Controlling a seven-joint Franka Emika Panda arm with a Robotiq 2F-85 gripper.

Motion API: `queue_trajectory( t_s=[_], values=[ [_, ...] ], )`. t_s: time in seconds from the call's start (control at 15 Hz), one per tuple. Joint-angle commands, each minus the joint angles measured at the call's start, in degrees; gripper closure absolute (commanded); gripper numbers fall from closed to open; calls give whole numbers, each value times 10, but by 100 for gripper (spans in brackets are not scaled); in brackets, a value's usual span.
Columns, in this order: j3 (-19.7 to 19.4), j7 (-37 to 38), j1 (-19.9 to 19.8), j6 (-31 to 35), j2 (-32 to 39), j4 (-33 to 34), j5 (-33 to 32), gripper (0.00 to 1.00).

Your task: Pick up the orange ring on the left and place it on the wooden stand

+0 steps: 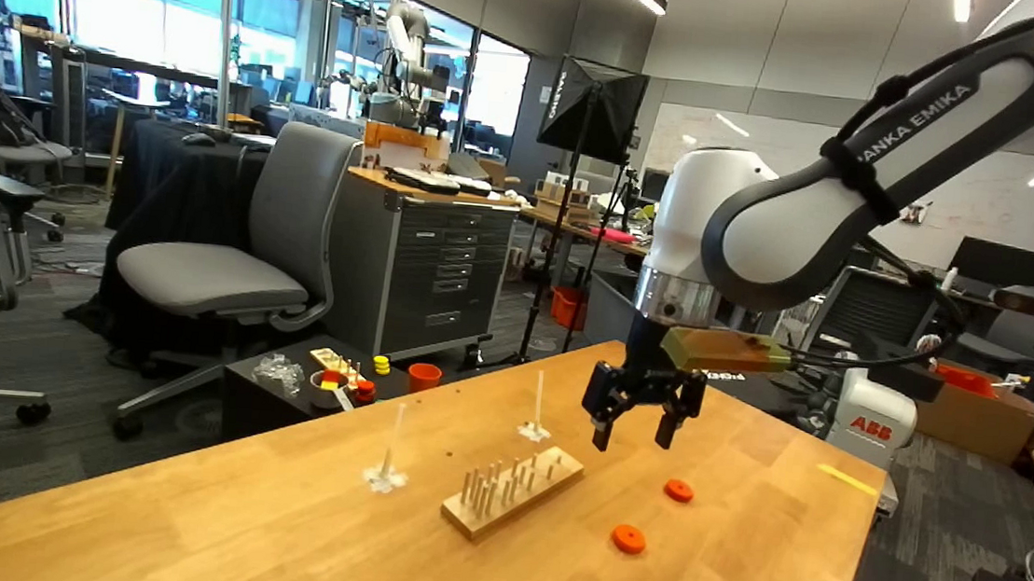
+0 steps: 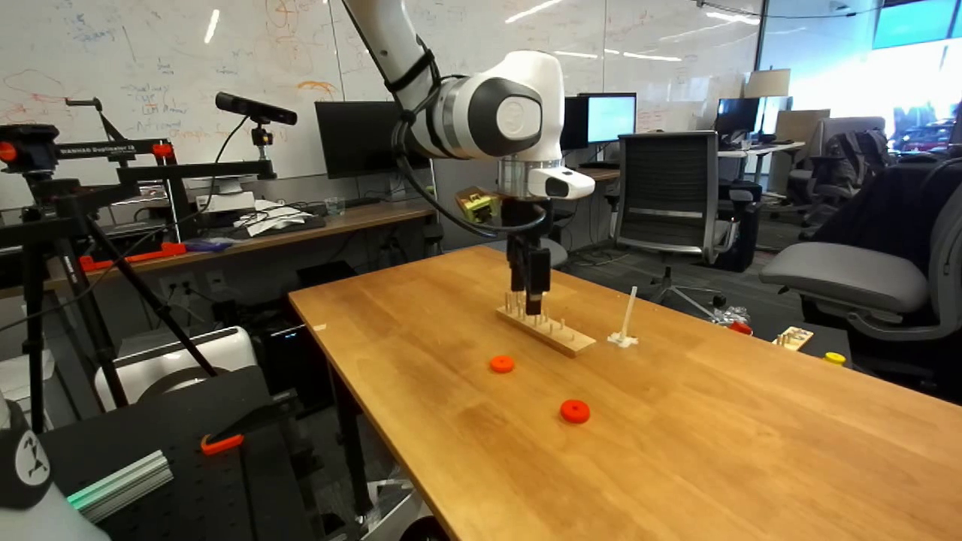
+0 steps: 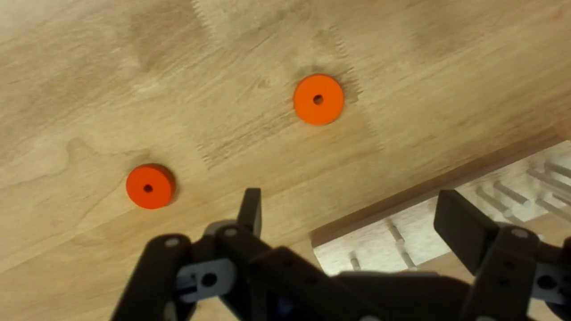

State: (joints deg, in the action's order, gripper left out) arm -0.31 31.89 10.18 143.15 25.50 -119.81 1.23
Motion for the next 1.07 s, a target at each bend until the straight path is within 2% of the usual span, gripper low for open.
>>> queue_trajectory(
  t_s=[0.0,0.2,0.33,0.6,0.67,0.8,1.0],
  values=[
    [-22,19,13,-15,47,47,-10,0],
    [-26,7,14,-55,72,61,-10,0],
    [-37,9,26,-79,81,56,-34,0],
    [-95,55,81,-84,65,25,-170,0],
    [-63,27,46,-78,82,38,-122,0],
    [-76,42,60,-78,81,37,-155,0],
    [-78,45,64,-79,81,37,-162,0]
  ],
)
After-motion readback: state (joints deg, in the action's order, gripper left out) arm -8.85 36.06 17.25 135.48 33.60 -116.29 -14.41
